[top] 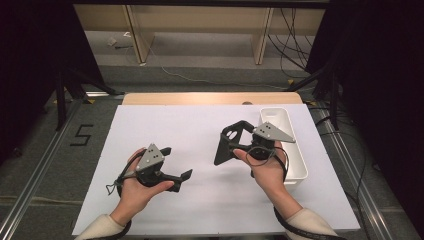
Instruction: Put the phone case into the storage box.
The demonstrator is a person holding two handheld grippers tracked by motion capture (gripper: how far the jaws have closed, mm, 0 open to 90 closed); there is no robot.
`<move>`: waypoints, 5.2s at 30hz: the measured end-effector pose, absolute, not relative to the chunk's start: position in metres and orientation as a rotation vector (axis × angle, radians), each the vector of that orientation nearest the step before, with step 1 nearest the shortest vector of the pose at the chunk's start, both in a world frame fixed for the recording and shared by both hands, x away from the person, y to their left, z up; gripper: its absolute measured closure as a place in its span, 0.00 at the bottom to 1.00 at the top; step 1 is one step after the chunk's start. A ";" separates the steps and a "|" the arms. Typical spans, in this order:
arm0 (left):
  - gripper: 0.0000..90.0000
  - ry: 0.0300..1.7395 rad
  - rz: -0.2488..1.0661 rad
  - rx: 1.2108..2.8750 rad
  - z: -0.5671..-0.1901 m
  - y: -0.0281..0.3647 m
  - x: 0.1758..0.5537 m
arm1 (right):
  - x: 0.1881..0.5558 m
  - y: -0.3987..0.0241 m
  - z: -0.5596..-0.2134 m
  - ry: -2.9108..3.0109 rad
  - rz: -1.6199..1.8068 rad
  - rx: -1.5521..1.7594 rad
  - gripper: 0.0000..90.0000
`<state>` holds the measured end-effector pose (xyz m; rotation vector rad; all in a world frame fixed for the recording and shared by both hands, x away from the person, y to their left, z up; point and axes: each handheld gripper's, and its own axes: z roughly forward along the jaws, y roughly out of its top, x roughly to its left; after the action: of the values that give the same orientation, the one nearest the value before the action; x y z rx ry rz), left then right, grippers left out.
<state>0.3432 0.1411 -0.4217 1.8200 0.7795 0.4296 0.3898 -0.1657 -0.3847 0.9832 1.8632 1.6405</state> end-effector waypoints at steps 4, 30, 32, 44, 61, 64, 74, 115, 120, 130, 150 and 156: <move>0.00 0.787 0.433 1.817 -0.422 0.143 0.342 | 0.390 -0.167 -0.384 1.862 1.642 0.989 0.16; 0.00 0.800 0.441 1.806 -0.422 0.148 0.341 | 0.393 -0.172 -0.381 1.846 1.633 1.003 0.16; 0.00 0.801 0.438 1.803 -0.422 0.148 0.342 | 0.393 -0.173 -0.381 1.840 1.635 1.003 0.16; 0.00 0.799 0.440 1.800 -0.422 0.148 0.341 | 0.394 -0.175 -0.380 1.832 1.637 1.005 0.16; 0.00 0.798 0.438 1.802 -0.423 0.147 0.342 | 0.395 -0.177 -0.379 1.823 1.639 1.013 0.16; 0.00 0.799 0.439 1.800 -0.423 0.147 0.342 | 0.395 -0.178 -0.378 1.821 1.637 1.014 0.16; 0.00 0.799 0.439 1.800 -0.423 0.147 0.342 | 0.397 -0.183 -0.375 1.800 1.647 1.018 0.17; 0.00 0.802 0.439 1.789 -0.422 0.147 0.341 | 0.401 -0.197 -0.364 1.745 1.668 1.023 0.17; 0.00 0.802 0.438 1.789 -0.422 0.147 0.341 | 0.401 -0.200 -0.362 1.733 1.664 1.026 0.17; 0.00 0.801 0.442 1.785 -0.422 0.148 0.341 | 0.403 -0.206 -0.359 1.712 1.660 1.031 0.17; 0.00 0.804 0.442 1.787 -0.422 0.147 0.341 | 0.406 -0.213 -0.357 1.687 1.642 1.045 0.17; 0.00 0.804 0.445 1.786 -0.422 0.148 0.342 | 0.407 -0.218 -0.355 1.671 1.639 1.049 0.17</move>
<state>0.3420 0.1479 -0.4223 1.7861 0.8038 0.4452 0.4072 -0.2183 -0.3550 1.0492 1.6715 1.6385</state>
